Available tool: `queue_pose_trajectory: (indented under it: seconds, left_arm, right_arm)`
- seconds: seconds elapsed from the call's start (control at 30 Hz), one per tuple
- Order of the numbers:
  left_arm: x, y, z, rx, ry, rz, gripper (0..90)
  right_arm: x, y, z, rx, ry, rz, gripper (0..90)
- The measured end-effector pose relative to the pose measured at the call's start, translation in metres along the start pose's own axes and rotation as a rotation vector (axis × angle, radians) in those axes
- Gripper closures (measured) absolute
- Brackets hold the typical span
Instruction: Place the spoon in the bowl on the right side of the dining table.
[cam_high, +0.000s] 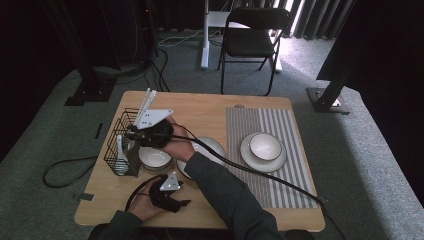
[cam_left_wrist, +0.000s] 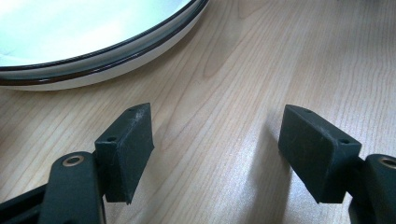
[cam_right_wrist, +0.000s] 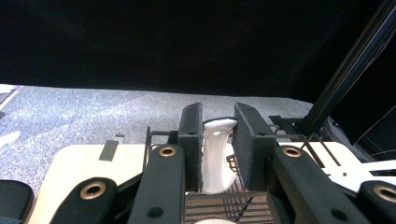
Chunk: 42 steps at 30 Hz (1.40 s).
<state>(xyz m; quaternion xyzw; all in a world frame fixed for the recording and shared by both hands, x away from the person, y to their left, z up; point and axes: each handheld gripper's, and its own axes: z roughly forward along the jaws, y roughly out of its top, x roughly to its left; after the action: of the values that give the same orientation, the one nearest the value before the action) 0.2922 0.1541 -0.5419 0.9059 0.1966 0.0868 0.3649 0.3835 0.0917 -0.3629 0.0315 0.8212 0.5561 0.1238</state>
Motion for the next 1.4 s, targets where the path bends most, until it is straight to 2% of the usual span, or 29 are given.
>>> queue_pose_trajectory:
  seconds: [0.43,0.83,1.4]
  left_arm:
    - [0.000,0.000,0.000,0.005,0.000,-0.001,26.9]
    - [0.001,0.000,0.000,0.005,0.001,0.009,26.9]
    - [0.000,0.000,0.000,-0.002,0.001,0.002,26.6]
  right_arm:
    - [-0.003,0.007,-0.011,-0.012,-0.029,-0.015,73.8]
    - [-0.007,0.006,-0.021,-0.015,-0.053,-0.019,73.9]
    - [-0.023,-0.003,-0.045,0.001,-0.122,0.002,73.9]
